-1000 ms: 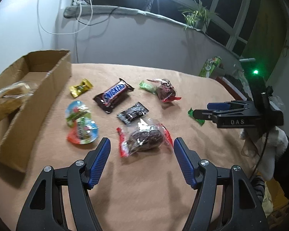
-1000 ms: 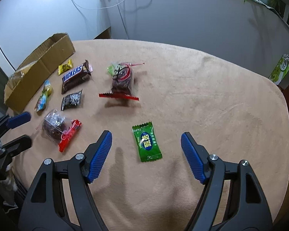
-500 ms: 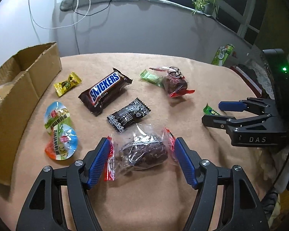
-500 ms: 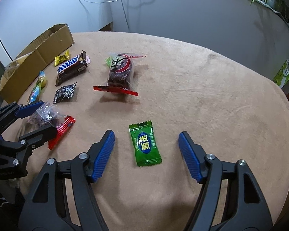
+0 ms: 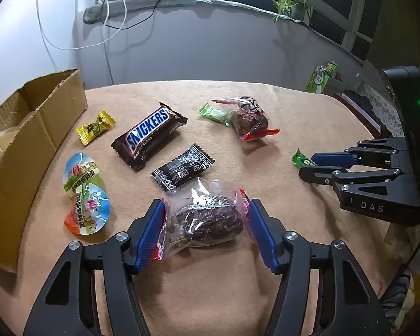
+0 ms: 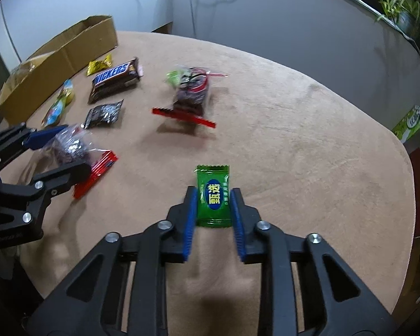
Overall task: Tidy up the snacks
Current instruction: 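Carry the green candy and bagged cake with both tools toward the box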
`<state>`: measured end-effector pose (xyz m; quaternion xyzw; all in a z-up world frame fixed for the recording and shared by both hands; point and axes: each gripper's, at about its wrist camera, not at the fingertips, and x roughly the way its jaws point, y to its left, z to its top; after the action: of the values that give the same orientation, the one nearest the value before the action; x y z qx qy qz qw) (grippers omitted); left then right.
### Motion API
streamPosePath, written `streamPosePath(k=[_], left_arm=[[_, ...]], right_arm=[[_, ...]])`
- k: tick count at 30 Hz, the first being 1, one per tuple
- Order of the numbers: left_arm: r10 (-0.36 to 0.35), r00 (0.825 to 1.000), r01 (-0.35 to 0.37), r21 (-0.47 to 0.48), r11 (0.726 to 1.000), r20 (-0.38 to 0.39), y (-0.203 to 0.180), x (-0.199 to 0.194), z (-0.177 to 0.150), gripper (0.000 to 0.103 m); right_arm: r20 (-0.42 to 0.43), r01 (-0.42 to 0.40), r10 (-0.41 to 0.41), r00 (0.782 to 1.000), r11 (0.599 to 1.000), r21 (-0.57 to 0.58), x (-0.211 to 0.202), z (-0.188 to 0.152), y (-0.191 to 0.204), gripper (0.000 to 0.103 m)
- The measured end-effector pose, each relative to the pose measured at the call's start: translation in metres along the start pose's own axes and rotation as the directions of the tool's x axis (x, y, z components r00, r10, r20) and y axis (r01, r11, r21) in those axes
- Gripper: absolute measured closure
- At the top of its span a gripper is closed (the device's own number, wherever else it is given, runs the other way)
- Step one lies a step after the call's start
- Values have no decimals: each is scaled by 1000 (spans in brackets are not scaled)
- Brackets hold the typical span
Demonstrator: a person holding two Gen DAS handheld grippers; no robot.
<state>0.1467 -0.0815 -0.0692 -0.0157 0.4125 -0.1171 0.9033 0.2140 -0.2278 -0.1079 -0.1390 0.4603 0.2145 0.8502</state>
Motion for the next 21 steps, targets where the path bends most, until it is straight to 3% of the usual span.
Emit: streamPosePath(k=[21], left_arm=[[-42, 995, 47, -50, 998, 90, 12, -49, -7, 45]], right_arm=[[65, -41, 38, 997, 998, 56, -36, -5, 2, 80]])
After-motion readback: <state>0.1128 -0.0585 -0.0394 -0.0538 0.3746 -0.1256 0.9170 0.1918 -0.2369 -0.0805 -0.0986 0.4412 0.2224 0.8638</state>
